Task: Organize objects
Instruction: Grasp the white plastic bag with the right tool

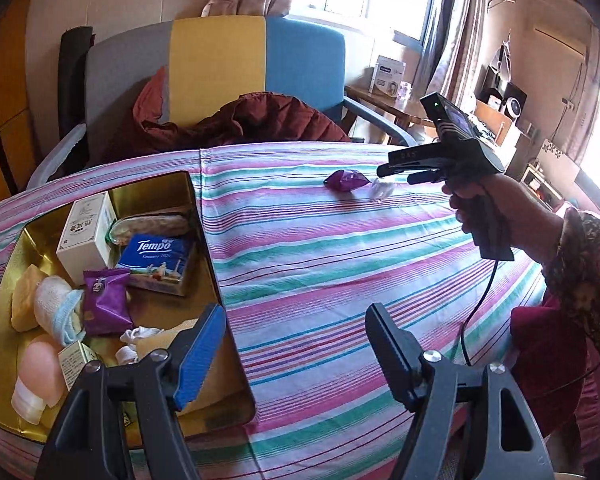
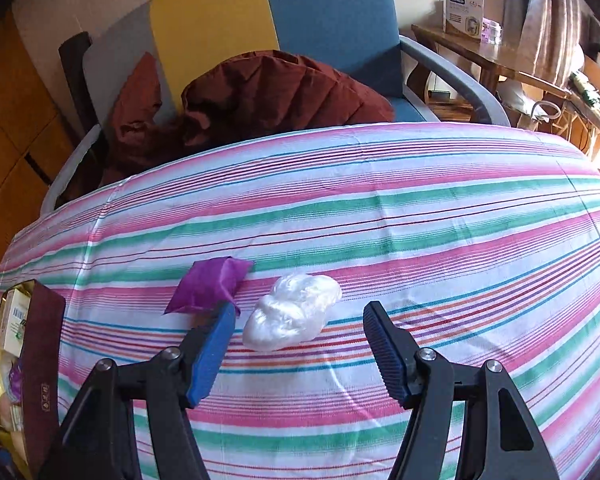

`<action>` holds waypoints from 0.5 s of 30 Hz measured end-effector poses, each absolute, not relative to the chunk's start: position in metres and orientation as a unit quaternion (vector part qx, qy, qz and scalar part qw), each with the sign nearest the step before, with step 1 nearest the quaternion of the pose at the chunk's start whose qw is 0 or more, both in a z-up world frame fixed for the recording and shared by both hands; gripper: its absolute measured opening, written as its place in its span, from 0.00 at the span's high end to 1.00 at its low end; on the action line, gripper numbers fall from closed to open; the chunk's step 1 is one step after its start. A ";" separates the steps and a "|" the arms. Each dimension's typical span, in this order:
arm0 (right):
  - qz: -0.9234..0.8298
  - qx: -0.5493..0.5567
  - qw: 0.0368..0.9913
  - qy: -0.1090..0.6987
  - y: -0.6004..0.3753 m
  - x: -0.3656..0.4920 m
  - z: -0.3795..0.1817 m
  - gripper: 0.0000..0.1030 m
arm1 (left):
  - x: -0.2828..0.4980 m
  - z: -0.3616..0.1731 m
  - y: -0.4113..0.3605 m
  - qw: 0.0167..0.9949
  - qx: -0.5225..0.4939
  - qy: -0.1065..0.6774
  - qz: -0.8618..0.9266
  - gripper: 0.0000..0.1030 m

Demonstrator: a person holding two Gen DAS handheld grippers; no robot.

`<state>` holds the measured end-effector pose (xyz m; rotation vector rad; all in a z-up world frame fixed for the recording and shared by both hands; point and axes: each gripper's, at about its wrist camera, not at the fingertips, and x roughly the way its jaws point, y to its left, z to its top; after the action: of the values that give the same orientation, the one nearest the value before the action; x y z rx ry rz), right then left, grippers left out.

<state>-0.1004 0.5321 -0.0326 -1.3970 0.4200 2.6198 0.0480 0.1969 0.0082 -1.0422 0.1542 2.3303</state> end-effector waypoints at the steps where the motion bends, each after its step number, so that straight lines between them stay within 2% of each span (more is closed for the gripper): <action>1: 0.871 -0.461 0.066 0.156 0.536 -0.102 -0.037 0.35 | 0.049 0.008 0.200 0.290 -0.390 0.061 0.872 0.29; 4: 0.868 -0.460 0.046 0.182 0.540 -0.110 -0.052 0.36 | 0.049 0.007 0.211 0.297 -0.394 0.064 0.867 0.29; 8: 0.854 -0.476 0.027 0.209 0.544 -0.116 -0.066 0.48 | 0.048 0.005 0.226 0.306 -0.401 0.071 0.860 0.29; 10: 0.852 -0.477 0.026 0.213 0.545 -0.116 -0.065 0.59 | 0.047 0.005 0.235 0.309 -0.404 0.078 0.857 0.28; 15: 0.833 -0.495 0.022 0.245 0.549 -0.109 -0.064 0.61 | 0.036 0.009 0.258 0.322 -0.405 0.081 0.852 0.29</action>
<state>-0.1091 0.5492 -0.0643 -1.5334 0.7579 2.5813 0.0363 0.2582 0.0090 -1.0637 0.2137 2.2371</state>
